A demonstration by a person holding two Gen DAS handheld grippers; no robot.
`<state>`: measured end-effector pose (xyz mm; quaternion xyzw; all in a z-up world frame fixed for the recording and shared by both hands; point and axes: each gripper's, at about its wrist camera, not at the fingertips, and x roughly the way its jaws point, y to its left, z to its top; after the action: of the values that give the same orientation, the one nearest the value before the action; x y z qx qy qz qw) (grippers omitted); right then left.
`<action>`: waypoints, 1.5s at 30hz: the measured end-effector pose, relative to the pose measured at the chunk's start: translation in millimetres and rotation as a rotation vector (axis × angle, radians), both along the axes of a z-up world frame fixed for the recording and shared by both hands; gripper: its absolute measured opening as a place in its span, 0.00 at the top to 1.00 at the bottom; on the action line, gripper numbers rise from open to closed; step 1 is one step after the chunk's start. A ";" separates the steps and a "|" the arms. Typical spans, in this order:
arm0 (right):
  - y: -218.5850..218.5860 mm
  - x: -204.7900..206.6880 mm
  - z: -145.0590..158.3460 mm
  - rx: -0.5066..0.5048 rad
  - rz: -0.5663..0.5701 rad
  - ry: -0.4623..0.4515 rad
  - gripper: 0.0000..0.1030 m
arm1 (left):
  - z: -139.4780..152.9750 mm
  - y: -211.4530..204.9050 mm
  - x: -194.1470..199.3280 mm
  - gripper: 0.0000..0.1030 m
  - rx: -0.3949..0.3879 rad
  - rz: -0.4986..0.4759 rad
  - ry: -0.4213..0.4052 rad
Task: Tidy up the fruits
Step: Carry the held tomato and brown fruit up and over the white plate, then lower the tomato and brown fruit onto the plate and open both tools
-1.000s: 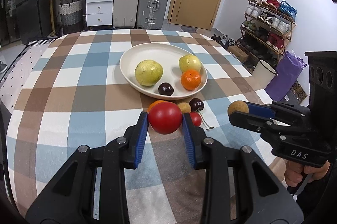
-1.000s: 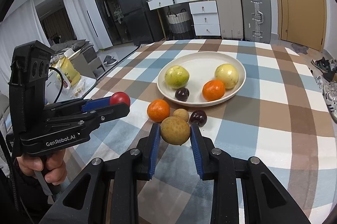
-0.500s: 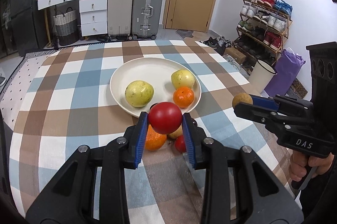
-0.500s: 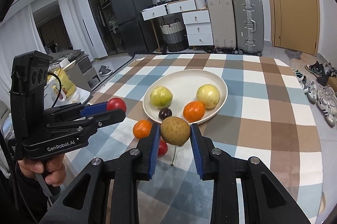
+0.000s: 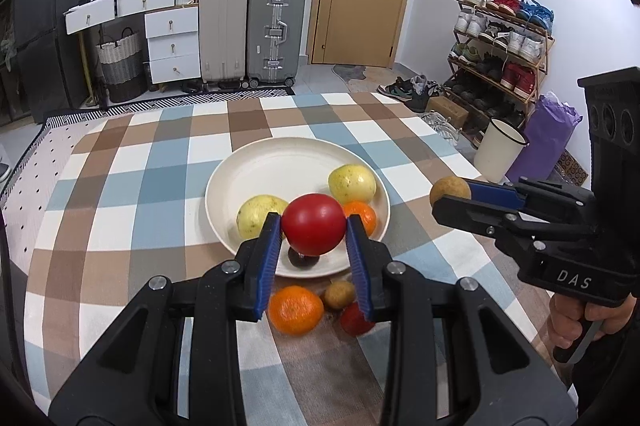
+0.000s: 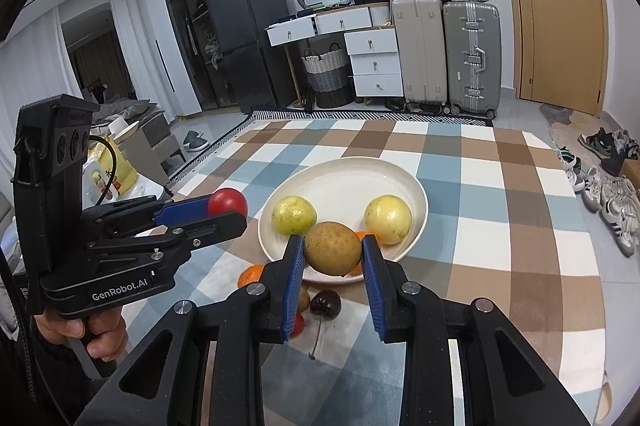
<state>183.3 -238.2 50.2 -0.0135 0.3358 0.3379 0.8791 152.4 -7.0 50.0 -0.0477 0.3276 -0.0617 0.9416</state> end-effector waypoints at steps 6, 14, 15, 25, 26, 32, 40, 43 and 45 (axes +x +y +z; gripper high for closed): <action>9.6 14.1 -2.1 0.013 0.006 0.004 0.71 | -2.1 6.2 19.7 0.71 0.000 0.012 0.001; 23.3 30.5 -11.6 0.005 0.018 0.016 0.71 | -15.0 8.1 45.4 0.71 0.005 0.015 0.022; 24.7 33.3 -13.3 0.005 0.019 0.020 0.71 | -17.1 7.7 48.4 0.71 0.006 0.013 0.024; 30.9 56.3 -30.2 -0.003 0.005 0.053 0.71 | -34.6 3.4 71.1 0.71 0.022 0.013 0.044; 31.4 58.8 -32.2 -0.003 0.004 0.060 0.71 | -36.3 3.5 73.0 0.71 0.022 0.012 0.046; 34.4 70.7 -40.5 -0.012 -0.002 0.071 0.71 | -43.9 3.7 83.8 0.71 0.027 0.014 0.053; 42.2 76.7 -48.8 -0.029 0.005 0.075 0.71 | -54.8 5.5 95.6 0.71 0.030 0.019 0.060; 43.8 77.8 -50.3 -0.034 0.003 0.071 0.71 | -54.9 4.5 97.3 0.71 0.036 0.022 0.058; 44.3 79.1 -51.1 -0.035 0.001 0.071 0.71 | -55.1 4.5 98.1 0.71 0.037 0.023 0.057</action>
<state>262.4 -193.9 -0.9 -0.0173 0.3727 0.3327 0.8661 250.5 -2.5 -5.1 -0.0358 0.3549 -0.0434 0.9332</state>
